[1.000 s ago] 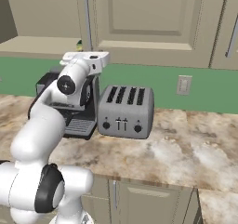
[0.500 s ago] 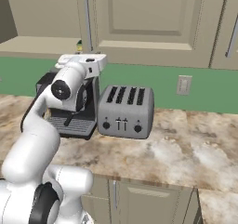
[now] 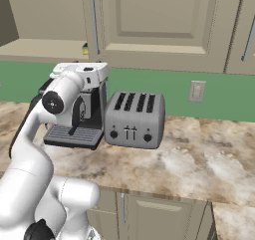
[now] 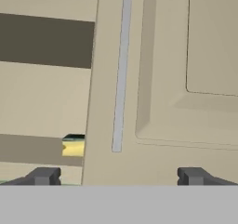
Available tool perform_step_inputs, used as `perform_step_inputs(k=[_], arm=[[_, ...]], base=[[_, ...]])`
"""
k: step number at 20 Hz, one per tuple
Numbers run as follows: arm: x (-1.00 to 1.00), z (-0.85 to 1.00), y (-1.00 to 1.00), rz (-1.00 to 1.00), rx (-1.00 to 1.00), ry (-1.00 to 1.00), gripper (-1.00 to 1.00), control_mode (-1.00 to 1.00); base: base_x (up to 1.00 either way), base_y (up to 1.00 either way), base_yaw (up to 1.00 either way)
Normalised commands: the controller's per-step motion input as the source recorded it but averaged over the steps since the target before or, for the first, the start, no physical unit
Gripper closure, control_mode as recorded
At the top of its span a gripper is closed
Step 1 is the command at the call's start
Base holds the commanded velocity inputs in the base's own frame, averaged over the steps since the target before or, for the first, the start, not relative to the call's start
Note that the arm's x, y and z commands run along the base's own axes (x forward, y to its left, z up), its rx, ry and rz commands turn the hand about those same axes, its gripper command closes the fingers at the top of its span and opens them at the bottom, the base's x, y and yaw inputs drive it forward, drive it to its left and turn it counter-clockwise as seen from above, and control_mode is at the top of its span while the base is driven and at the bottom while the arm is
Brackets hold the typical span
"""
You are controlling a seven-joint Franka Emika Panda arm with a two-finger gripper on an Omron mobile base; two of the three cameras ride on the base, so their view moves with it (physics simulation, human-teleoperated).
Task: Pick up the sponge and sponge from the sink, and place them back in the cabinet, and close the cabinet doors.
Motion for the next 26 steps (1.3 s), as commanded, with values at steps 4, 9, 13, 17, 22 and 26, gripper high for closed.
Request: perform_step_inputs(k=[4, 9, 13, 17, 22, 26], arm=[[-0.35, 0.02, 0.13, -0.01, 0.0, 0.03, -1.0, -1.0], [-0.25, 0.09, 0.14, -0.03, 0.0, 0.05, -1.0, -1.0], [-0.26, 0.09, 0.13, -0.03, 0.0, 0.06, -1.0, -1.0], [-0.21, 0.19, 0.11, -0.03, 0.0, 0.09, -1.0, -1.0], [-0.22, 0.13, 0.09, -0.03, 0.0, 0.08, -1.0, -1.0], [-0.23, 0.07, 0.1, -0.02, 0.0, 0.05, -1.0, -1.0]], base=[[0.0, 0.0, 0.0], [0.0, 0.0, 0.0], [0.0, 0.0, 0.0], [0.0, 0.0, 0.0], [0.0, 0.0, 0.0], [0.0, 0.0, 0.0]])
